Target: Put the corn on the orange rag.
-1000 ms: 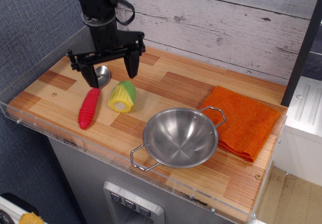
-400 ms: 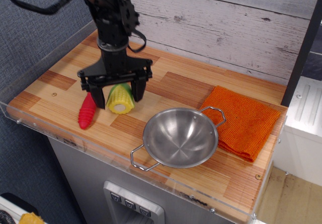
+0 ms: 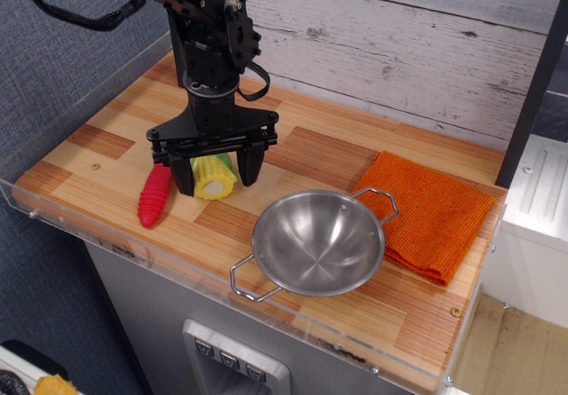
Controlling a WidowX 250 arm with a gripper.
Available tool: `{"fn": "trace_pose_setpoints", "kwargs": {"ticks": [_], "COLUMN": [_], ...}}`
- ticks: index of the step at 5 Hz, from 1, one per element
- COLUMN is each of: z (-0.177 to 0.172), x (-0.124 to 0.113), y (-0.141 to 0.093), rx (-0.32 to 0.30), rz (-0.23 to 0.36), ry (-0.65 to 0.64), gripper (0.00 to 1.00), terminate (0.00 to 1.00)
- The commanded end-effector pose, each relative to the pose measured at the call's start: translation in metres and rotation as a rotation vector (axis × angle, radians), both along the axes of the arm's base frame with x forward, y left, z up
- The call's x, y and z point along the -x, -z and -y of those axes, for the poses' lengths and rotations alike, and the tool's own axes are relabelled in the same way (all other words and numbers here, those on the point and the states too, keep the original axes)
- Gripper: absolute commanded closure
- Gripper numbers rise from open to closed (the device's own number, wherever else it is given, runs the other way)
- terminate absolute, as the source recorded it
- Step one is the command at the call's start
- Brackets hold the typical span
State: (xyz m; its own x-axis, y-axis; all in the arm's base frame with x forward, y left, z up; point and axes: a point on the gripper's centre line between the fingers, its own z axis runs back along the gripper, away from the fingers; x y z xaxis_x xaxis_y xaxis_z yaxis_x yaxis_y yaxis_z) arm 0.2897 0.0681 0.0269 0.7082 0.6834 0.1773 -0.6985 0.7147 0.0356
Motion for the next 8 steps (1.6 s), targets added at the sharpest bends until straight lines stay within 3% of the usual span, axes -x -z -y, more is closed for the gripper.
{"fn": "trace_pose_setpoints", "kwargs": {"ticks": [1,3,4,5,6,7,8], "z": [0.006,0.01,0.012,0.009,0.004,0.004,0.019], "x": [-0.002,-0.003,-0.005,-0.01,-0.007,-0.006,-0.018], "y": [-0.014,-0.019,-0.035,-0.08,-0.124,-0.144,-0.142], "rx": [-0.047,-0.062,-0.034,-0.019,-0.052,-0.042,-0.004], "rz": [0.044,0.056,0.123,0.264,0.375,0.432,0.431], "ry": [0.028,0.042,0.036,0.004,-0.015,-0.004,0.062], "gripper": [1.0,1.0,1.0,1.0,1.0,1.0,1.0], "terminate": [0.0,0.0,0.0,0.0,0.0,0.0,0.0]}}
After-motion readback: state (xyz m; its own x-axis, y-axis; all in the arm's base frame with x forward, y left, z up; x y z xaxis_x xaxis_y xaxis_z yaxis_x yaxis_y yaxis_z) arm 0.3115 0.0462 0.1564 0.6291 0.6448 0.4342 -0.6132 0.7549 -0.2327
